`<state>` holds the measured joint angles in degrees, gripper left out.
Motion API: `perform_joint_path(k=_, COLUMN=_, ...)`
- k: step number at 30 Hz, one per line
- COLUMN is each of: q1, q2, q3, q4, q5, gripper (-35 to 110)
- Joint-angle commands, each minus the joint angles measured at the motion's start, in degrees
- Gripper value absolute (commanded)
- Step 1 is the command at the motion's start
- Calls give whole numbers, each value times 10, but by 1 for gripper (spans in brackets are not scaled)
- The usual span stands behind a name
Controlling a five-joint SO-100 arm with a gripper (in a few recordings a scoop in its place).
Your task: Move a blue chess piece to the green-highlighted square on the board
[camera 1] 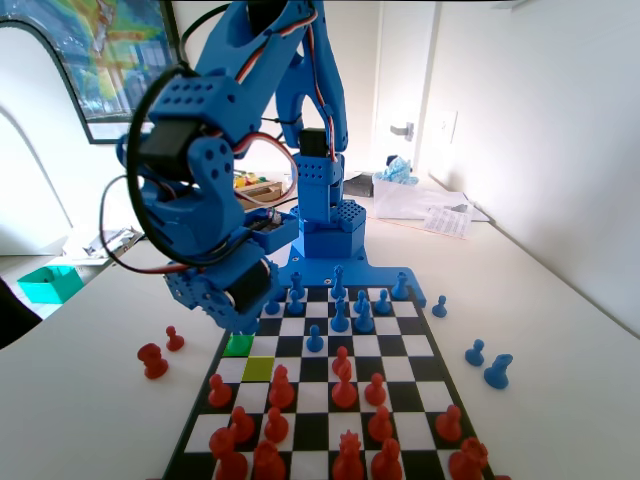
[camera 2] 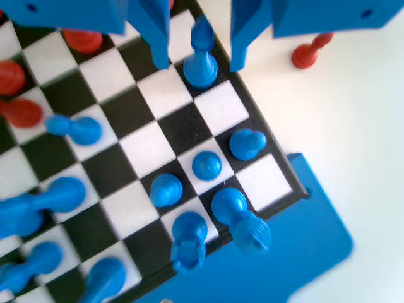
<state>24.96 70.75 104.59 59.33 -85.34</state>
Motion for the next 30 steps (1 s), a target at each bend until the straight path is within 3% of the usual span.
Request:
perform_joint_path(k=1, q1=-8, q2=47, q3=-47, q4=34, q5=0, gripper=16)
perform_joint_path(k=16, q1=-51, q2=227, q3=-154, q4=239, q5=-14, gripper=13)
perform_joint_path(k=30, q1=-102, q2=495, q3=-115, q4=398, q5=-100, gripper=10)
